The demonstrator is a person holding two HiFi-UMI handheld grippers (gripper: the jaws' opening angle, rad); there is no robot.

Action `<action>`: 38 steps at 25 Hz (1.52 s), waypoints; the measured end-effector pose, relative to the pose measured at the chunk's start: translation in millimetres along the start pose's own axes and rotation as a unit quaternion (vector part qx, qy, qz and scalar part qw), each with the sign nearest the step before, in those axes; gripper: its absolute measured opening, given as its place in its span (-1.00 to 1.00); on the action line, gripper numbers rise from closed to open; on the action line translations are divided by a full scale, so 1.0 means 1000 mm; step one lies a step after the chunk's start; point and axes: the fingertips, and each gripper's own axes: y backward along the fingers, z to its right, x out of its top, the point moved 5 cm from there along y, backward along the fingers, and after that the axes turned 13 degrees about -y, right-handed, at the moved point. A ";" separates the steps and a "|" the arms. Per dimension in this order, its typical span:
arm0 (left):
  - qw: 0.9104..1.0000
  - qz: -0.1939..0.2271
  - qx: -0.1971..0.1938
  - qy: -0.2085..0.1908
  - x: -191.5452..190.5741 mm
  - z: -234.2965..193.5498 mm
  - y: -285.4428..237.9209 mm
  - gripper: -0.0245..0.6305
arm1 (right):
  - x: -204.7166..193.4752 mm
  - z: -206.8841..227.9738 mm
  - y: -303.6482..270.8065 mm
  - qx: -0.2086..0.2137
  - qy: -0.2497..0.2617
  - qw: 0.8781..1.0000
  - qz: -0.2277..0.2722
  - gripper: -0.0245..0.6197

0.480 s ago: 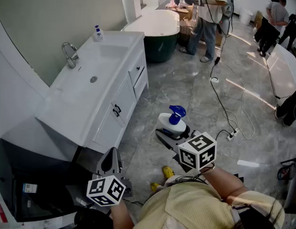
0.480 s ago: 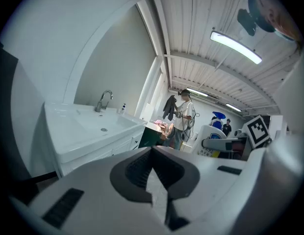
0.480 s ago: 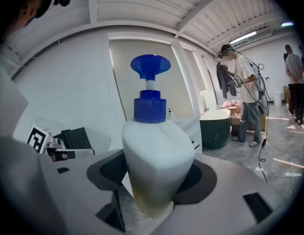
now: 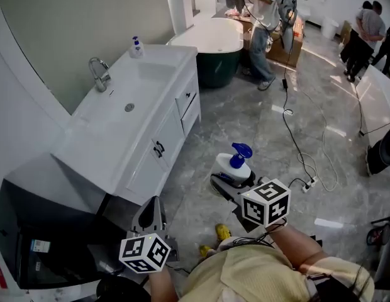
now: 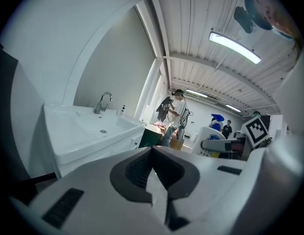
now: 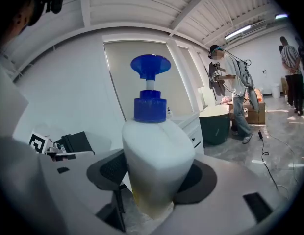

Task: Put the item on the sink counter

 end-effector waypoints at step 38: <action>1.000 0.017 0.017 0.006 0.024 0.030 -0.081 -0.84 | 0.047 0.064 -0.047 0.036 0.018 0.998 -0.042 -0.01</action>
